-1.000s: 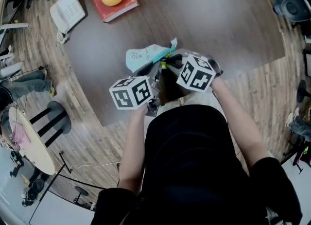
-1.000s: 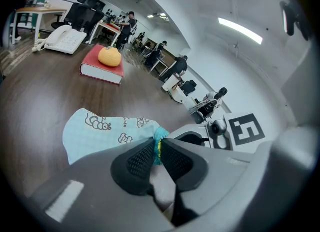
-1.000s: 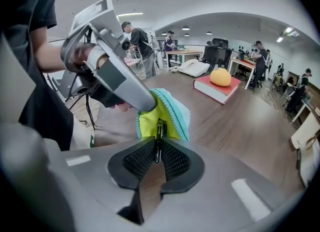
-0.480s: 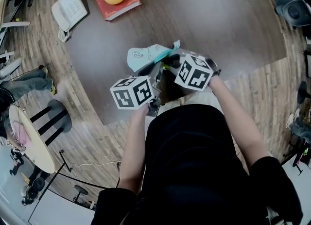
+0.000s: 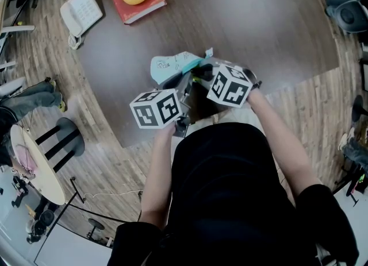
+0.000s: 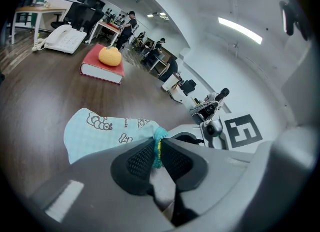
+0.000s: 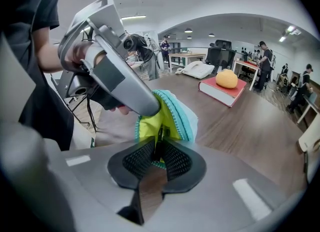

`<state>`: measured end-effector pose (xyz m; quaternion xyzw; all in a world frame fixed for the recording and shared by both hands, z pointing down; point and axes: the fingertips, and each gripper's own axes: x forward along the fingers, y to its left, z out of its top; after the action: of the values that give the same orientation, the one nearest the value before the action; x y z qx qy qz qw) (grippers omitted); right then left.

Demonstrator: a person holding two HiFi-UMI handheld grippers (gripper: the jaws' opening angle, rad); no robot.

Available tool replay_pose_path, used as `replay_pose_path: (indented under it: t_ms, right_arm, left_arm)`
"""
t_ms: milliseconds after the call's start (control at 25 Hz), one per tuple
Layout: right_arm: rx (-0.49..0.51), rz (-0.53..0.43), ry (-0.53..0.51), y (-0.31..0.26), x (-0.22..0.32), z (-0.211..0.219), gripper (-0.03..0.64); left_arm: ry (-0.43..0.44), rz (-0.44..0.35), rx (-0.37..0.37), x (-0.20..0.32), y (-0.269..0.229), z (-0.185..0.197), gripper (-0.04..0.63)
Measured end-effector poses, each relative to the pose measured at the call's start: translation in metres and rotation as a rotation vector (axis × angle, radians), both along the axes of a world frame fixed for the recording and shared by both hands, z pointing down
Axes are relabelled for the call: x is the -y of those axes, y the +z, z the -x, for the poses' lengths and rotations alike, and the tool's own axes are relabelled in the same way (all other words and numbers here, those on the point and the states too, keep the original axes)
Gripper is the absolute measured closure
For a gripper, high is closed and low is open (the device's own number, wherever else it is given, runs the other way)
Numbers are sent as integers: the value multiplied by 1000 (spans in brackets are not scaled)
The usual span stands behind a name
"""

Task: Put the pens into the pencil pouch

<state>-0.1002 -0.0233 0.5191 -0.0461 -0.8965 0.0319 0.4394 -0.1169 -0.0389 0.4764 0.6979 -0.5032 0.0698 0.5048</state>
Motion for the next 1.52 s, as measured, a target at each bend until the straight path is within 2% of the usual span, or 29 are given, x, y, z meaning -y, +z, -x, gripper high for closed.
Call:
replay_pose_path:
  t_ms: [920, 1160, 1520]
  right_arm:
    - [36, -5, -16, -10, 1, -19, 569]
    - [79, -18, 39, -23, 16, -35, 569]
    - [141, -41, 138, -49, 45, -72, 569]
  left_arm:
    - [-26, 5, 25, 3, 1, -4, 563]
    - [-48, 10, 33, 7, 0, -12, 562]
    - [-105, -24, 46, 17, -17, -32, 563]
